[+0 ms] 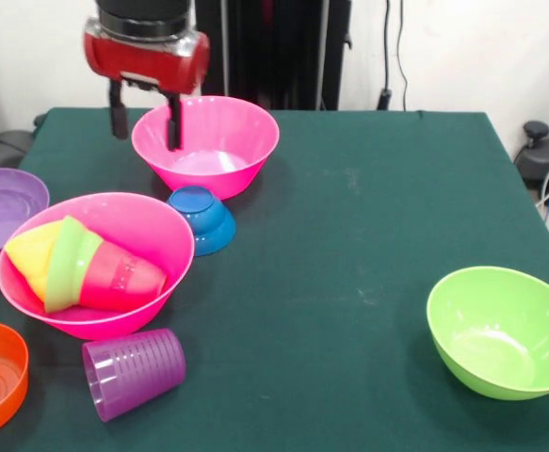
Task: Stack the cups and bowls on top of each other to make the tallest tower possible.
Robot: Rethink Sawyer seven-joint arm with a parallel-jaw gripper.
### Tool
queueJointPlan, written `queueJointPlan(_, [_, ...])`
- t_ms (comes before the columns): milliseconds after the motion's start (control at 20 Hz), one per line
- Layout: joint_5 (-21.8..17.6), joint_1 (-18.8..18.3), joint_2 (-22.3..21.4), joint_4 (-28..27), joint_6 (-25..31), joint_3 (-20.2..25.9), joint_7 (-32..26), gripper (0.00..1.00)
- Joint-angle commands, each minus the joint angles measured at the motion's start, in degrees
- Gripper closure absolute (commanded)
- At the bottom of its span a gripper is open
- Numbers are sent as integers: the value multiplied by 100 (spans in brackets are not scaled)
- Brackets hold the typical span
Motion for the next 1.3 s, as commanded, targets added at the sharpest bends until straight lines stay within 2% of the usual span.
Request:
queueJointPlan(50, [100,280,763,-158,-260,173,808,0])
queueJointPlan(300, [173,261,1008,-402,-251,206,708,0])
queueJointPlan(650, [-137,73,1593,-925,-485,248,202,0])
queueJointPlan(950, [-191,-172,1919,-1126,-711,434,-146,0])
queueJointPlan(1300, [-222,-262,2198,-1307,-944,585,-259,0])
